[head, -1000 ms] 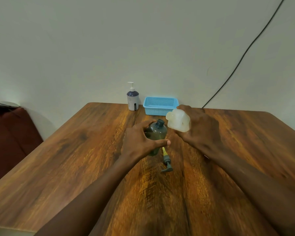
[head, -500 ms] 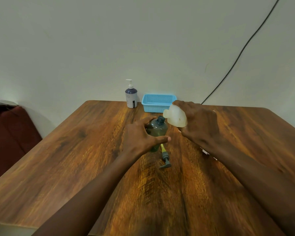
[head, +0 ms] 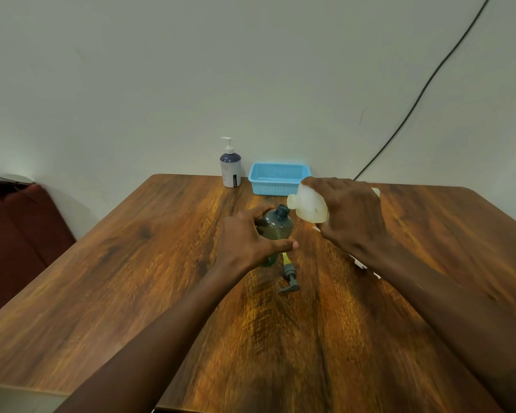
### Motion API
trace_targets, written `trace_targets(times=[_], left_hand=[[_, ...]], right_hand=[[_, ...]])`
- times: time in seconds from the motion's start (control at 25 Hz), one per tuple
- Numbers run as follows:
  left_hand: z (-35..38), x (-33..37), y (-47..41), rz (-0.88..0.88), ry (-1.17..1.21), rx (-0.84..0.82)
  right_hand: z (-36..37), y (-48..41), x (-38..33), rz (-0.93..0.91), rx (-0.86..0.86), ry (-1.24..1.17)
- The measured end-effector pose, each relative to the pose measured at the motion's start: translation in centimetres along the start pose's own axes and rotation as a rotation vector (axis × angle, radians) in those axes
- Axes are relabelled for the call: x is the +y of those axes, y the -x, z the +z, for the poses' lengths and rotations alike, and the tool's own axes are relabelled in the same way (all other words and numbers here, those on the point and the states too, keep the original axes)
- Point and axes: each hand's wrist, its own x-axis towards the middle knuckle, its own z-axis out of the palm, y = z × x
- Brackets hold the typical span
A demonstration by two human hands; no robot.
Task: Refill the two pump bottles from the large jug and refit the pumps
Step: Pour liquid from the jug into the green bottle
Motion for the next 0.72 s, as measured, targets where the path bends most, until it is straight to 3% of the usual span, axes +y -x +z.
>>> trace_targets(times=[0.72], left_hand=[[0.16,-0.19,0.44,-0.028,-0.02,-0.018]], right_hand=[[-0.1,0.04,0.23,-0.017,0.001,0.011]])
